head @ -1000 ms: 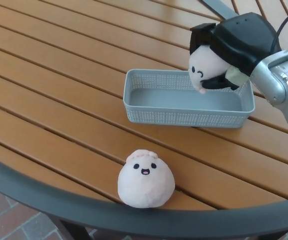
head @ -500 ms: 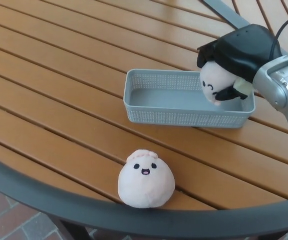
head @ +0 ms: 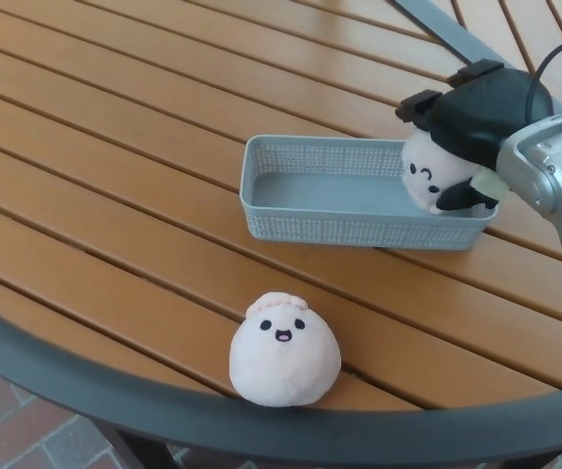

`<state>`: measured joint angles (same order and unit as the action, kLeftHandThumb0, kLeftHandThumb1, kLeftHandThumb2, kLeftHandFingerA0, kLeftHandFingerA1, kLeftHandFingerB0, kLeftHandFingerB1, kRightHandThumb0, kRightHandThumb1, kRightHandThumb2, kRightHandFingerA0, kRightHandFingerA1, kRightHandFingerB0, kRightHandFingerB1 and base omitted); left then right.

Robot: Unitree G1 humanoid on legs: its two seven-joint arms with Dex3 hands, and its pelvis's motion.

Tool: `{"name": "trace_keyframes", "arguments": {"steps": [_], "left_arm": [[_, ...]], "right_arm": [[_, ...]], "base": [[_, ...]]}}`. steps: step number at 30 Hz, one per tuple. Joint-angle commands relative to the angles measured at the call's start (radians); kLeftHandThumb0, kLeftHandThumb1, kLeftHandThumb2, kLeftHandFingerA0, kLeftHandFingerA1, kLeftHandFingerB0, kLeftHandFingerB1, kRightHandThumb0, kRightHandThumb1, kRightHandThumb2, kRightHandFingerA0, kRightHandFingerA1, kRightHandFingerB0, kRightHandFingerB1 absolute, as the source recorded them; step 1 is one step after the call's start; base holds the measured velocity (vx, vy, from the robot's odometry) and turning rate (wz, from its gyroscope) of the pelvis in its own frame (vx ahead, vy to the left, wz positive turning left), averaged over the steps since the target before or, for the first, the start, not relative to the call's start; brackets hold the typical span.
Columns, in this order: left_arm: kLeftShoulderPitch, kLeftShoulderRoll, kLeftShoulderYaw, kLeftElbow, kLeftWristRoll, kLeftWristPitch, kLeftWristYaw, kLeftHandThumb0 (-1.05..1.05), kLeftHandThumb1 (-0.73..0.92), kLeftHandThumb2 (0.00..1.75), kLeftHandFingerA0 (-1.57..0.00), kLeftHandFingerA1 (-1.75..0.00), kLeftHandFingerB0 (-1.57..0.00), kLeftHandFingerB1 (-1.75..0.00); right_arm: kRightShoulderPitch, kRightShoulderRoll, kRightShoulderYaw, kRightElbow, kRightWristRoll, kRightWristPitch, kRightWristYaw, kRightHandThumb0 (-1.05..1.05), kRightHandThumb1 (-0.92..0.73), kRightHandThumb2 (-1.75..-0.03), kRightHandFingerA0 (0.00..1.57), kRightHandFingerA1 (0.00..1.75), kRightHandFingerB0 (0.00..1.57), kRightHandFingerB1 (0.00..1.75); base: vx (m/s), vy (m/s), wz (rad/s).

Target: The robot walks towards a desk kept outside and uses its right hand to pick up two emotional support dumplings one after the other and puts it in a container kept in front of it on the desk

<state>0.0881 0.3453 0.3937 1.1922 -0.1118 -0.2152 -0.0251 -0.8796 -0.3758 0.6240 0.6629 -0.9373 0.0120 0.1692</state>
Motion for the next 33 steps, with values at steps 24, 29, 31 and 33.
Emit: {"name": "trace_keyframes", "arguments": {"steps": [24, 29, 31, 33], "left_arm": [[0.024, 0.005, -0.015, 0.002, -0.007, -0.061, 0.000, -0.36, 0.53, 0.56, -0.83, -0.67, -0.82, -0.53], [0.022, 0.005, -0.021, -0.001, -0.001, -0.058, 0.010, -0.37, 0.53, 0.56, -0.86, -0.68, -0.85, -0.53], [0.019, 0.006, -0.025, -0.003, 0.000, -0.051, 0.012, -0.38, 0.54, 0.57, -0.84, -0.68, -0.85, -0.54], [0.017, 0.008, -0.027, -0.003, 0.000, -0.054, 0.005, -0.37, 0.54, 0.56, -0.86, -0.69, -0.86, -0.54]], "right_arm": [[0.089, -0.063, -0.058, -0.211, 0.009, 0.090, 0.123, -1.05, -0.68, -1.03, 0.00, 0.20, 0.00, 0.05], [0.109, -0.108, -0.127, -0.411, 0.046, 0.064, 0.162, -0.96, -0.82, -0.65, 0.00, 0.00, 0.00, 0.01], [0.133, -0.134, -0.176, -0.580, 0.082, 0.062, 0.220, -1.00, -0.63, -0.91, 0.00, 0.00, 0.00, 0.02], [0.163, -0.143, -0.209, -0.695, 0.115, 0.068, 0.257, -1.05, -0.69, -0.98, 0.00, 0.02, 0.00, 0.00]], "base": [[0.00, 0.000, 0.00], [0.00, 0.000, 0.00], [0.00, 0.000, 0.00], [0.00, 0.000, 0.00]]}}
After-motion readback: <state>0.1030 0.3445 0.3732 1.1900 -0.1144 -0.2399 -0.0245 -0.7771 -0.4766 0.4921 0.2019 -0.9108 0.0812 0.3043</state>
